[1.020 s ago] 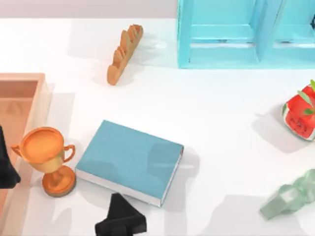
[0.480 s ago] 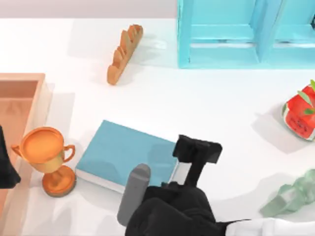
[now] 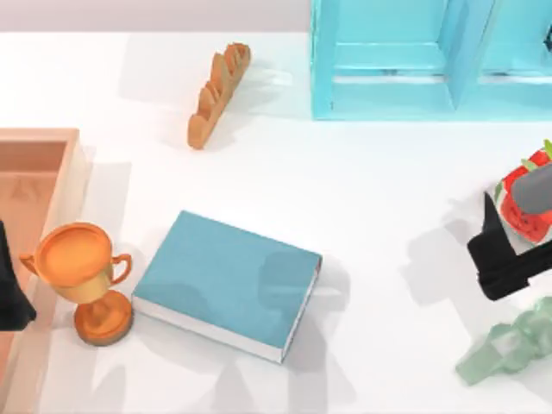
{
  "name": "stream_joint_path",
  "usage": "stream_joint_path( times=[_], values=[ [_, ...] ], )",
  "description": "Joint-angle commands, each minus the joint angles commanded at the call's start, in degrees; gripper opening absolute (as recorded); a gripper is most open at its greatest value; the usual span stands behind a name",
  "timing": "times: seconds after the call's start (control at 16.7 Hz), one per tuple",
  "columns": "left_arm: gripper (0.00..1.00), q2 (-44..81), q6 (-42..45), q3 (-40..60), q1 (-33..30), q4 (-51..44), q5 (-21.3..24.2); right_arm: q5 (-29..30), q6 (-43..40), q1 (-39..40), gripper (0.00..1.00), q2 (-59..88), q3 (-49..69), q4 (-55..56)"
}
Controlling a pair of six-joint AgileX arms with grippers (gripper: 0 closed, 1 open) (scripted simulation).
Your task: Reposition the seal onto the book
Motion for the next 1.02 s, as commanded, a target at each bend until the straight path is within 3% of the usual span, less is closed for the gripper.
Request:
stream_joint_path(
  times=[0.3, 0.54, 0.72, 1.02],
  values=[
    [1.00, 0.00, 0.00, 0.00, 0.00, 0.00, 0.00, -16.79, 7.69, -21.78, 1.00, -28.33, -13.34, 0.16],
    [1.00, 0.00, 0.00, 0.00, 0.00, 0.00, 0.00, -27.19, 12.93, -34.43, 1.00, -42.52, -22.33, 0.26],
    [1.00, 0.00, 0.00, 0.00, 0.00, 0.00, 0.00, -31.18, 14.89, -38.57, 1.00, -46.78, -25.74, 0.29],
    [1.00, 0.00, 0.00, 0.00, 0.00, 0.00, 0.00, -31.40, 14.99, -38.78, 1.00, -46.99, -25.92, 0.30]
  ],
)
